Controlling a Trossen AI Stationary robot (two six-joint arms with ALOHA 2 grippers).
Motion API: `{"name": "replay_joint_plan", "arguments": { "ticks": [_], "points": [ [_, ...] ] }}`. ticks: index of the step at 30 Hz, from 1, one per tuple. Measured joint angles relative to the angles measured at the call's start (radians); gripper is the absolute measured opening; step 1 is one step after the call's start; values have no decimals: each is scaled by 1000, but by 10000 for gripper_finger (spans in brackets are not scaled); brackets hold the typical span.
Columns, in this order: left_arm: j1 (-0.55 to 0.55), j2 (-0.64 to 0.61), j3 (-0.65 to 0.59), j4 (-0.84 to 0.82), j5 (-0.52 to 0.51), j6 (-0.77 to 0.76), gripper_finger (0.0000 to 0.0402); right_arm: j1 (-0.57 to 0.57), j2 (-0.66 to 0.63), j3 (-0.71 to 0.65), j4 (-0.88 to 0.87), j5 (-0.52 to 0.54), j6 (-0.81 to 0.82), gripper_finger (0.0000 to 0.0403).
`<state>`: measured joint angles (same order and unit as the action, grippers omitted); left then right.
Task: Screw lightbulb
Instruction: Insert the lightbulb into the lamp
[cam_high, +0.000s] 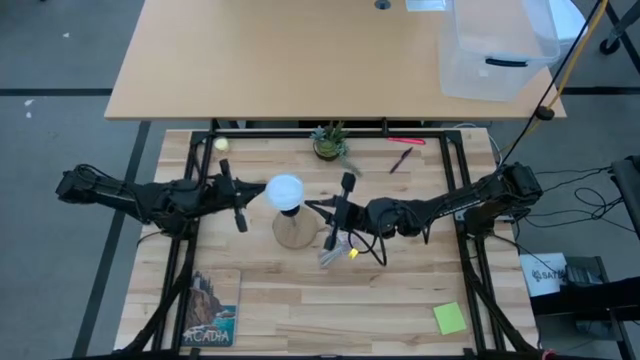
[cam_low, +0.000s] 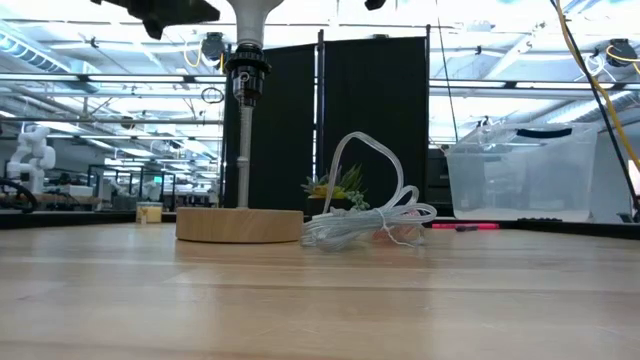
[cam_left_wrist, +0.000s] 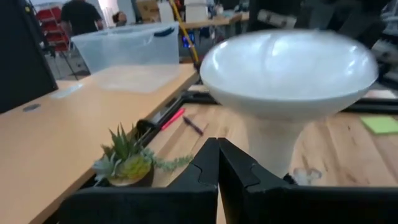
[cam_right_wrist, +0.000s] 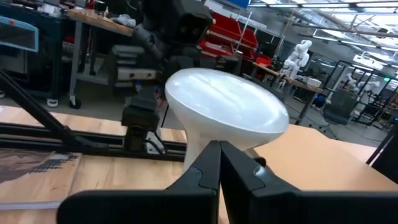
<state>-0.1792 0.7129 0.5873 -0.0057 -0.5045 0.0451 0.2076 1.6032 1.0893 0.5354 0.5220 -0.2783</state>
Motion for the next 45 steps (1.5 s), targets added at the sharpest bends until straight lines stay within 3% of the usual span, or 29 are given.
{"name": "replay_joint_plan", "arguments": {
  "ticks": [7, 11, 18, 29, 45],
  "points": [
    [-51, -78, 0, -23, 16, 9, 0, 11, 0, 0, 10, 106, -23, 0],
    [-101, -129, 0, -20, 18, 29, 0, -5, 0, 0, 39, 112, -40, 0],
    [-140, -63, 0, 55, 58, 47, 0, -62, 0, 0, 67, 107, -49, 0],
    [-114, 15, 0, 141, 48, 68, 0, -107, 0, 0, 64, -28, -62, 0],
    [-12, 14, 0, 90, 43, 30, 0, -76, -2, 0, 26, -8, -63, 0]
  ]
}}
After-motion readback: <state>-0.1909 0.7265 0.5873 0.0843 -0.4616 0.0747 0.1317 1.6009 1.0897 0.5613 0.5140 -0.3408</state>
